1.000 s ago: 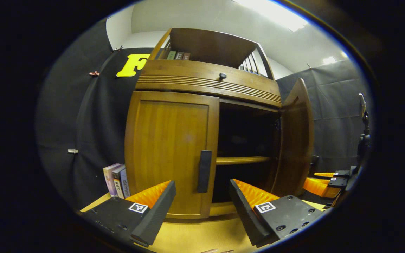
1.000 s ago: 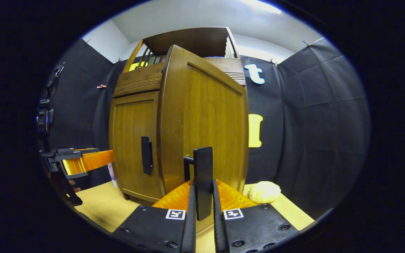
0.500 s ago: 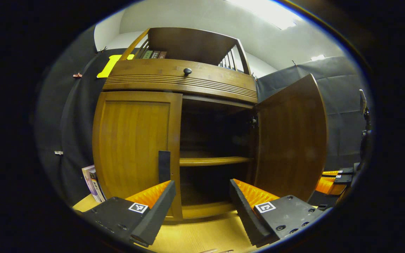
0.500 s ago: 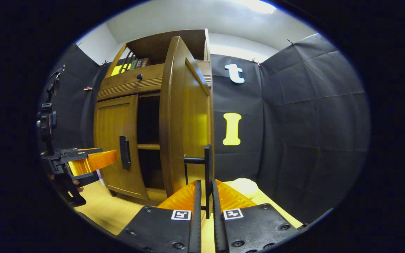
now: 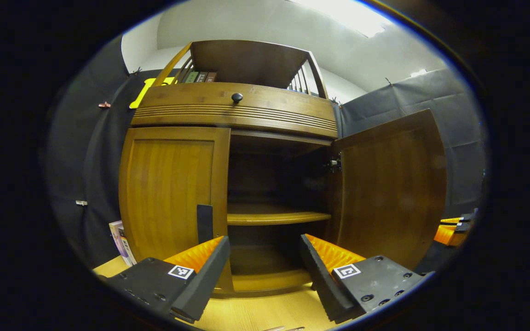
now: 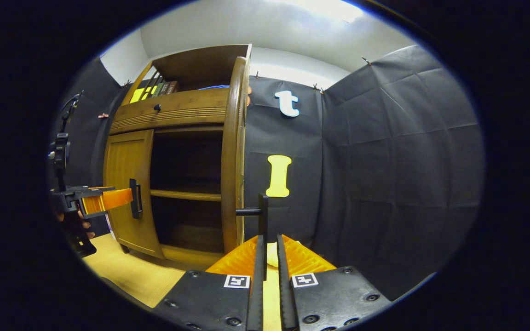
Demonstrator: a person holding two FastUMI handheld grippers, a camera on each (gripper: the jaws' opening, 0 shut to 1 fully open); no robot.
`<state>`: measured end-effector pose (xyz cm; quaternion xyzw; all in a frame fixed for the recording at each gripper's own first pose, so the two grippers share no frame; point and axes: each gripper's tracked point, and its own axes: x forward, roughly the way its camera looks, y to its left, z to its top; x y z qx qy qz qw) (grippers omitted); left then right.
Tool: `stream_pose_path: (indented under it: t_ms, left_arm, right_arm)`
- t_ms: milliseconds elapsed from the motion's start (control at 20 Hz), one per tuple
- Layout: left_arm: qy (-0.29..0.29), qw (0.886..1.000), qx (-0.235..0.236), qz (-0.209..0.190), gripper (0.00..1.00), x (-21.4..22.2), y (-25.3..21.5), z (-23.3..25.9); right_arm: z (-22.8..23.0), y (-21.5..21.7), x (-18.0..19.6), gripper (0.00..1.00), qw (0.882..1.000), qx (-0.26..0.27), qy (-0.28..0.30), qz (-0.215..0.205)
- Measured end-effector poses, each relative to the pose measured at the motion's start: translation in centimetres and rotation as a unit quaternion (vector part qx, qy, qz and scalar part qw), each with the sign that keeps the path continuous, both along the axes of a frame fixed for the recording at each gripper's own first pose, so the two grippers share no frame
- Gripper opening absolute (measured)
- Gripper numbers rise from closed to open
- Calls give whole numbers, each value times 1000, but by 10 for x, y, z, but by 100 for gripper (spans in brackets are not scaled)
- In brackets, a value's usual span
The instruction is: Open the right door of the double-door shoe cabinet with the right hand, and open the left door with the left hand.
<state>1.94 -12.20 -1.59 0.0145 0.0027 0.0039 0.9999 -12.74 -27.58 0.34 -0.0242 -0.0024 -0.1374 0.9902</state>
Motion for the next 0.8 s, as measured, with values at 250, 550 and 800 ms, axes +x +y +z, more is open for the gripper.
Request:
stream_pose_path:
  t_ms: [250,550,800]
  left_arm:
    - [-4,1000,-7,24,93,14,22,-4]
    - [-19,998,5,61,94,38,66,-7]
    - [4,997,11,81,95,74,91,-28]
  right_arm:
    - [-8,-3,1,10,999,22,5,36]
    - [6,-5,-24,34,998,20,-31,51]
    - [3,19,-42,100,996,13,-30,85]
